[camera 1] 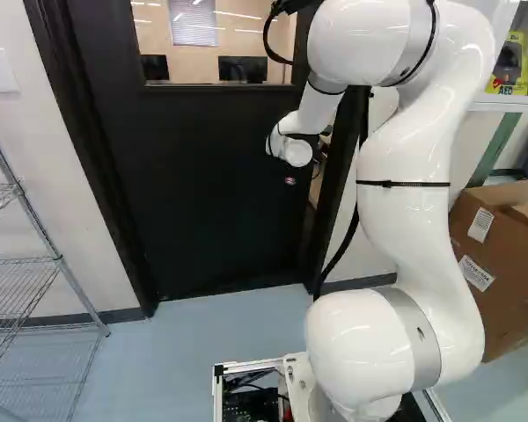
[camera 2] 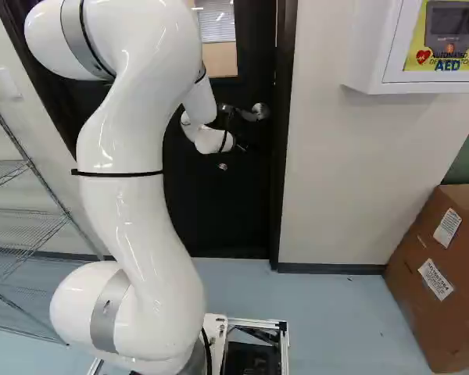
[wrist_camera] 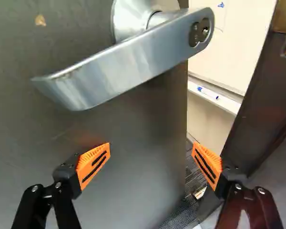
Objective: Open the door and move inside
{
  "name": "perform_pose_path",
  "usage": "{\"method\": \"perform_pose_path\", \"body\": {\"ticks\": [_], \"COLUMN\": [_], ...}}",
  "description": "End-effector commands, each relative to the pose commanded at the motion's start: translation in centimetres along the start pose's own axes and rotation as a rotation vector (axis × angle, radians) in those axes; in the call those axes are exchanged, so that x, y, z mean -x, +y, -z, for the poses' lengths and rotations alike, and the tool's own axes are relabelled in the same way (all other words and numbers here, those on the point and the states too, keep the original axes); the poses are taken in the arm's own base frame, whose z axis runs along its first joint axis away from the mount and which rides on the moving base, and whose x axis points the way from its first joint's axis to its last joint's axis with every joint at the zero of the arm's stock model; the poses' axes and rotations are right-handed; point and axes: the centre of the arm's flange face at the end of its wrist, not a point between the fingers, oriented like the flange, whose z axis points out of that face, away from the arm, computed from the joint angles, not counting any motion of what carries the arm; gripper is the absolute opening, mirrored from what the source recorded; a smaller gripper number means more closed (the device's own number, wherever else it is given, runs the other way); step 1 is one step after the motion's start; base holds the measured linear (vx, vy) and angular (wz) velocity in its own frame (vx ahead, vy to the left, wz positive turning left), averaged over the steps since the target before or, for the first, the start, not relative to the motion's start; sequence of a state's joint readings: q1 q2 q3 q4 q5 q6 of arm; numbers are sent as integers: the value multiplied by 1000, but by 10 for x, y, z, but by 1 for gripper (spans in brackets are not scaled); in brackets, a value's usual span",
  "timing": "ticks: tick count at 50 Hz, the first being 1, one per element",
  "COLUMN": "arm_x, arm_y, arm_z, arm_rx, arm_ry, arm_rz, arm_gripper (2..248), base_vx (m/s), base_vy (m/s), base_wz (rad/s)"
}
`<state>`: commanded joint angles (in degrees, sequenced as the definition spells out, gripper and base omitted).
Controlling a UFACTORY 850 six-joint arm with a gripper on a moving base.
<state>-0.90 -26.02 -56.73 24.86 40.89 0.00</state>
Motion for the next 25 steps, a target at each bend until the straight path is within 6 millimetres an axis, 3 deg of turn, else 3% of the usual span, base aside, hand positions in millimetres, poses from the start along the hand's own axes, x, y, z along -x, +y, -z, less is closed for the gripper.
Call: {"method": "perform_pose_path", "body": {"ticks": [25], "arm_x": [14], "arm_y": [-54], "arm_z": [-12], "arm_rx": [-214], "arm_ry": [-50], "arm_rz": [209], "arm_gripper": [247], "base_vx": [0], "base_vy": [0], "base_wz": [0]}}
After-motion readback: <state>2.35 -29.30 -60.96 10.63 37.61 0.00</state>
